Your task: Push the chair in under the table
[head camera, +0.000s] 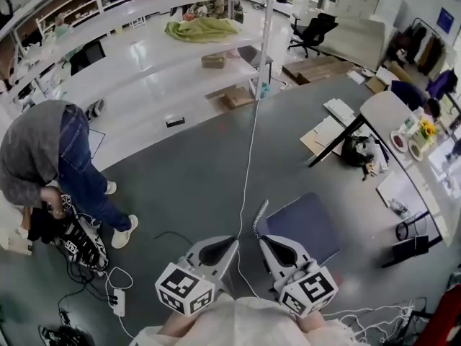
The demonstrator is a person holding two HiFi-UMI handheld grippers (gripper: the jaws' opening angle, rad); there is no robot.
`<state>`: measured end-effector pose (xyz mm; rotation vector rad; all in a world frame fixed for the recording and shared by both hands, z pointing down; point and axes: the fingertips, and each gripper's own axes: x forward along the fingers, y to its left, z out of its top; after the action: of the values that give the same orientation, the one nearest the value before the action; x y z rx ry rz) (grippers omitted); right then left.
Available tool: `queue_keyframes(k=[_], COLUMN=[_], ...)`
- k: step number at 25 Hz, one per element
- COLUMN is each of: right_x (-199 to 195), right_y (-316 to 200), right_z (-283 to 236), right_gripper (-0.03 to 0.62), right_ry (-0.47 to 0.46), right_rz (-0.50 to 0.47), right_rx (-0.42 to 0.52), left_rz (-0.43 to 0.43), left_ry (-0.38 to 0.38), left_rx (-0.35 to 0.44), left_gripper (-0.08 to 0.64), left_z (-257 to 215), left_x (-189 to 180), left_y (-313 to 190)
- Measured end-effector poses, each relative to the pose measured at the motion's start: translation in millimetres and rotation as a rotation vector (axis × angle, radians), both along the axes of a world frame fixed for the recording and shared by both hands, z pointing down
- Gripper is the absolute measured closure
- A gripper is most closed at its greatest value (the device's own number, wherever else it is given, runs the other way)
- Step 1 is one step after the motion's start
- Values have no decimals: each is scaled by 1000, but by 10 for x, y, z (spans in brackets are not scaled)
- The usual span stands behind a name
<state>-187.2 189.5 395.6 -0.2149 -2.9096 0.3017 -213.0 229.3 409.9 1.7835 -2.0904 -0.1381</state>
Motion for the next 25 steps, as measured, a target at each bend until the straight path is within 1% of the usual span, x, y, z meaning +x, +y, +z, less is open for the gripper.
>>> queue_keyframes(k=[6, 9, 14, 19, 25], right_x=[-89, -31, 19, 218, 635], right_y=[-444, -656, -836, -879, -831], right_z=[-9, 52, 86, 98, 155], right_gripper=[589, 589, 589, 589, 589], right_ry=[12, 24, 7, 12, 65], right_rz=[237, 354, 542, 701, 877], right_rx=[28, 19, 22, 31, 44], left_rz=[237, 357, 565, 750, 901], left_ry=[8, 8, -22, -27, 15], left_rx=[12, 17, 13, -2, 12], left_gripper=[543, 545, 543, 545, 544], left_z=[-18, -14, 38, 116, 122], left_x=[-192, -161, -92, 108, 376], left_y=[-517, -757, -978, -1061, -1163])
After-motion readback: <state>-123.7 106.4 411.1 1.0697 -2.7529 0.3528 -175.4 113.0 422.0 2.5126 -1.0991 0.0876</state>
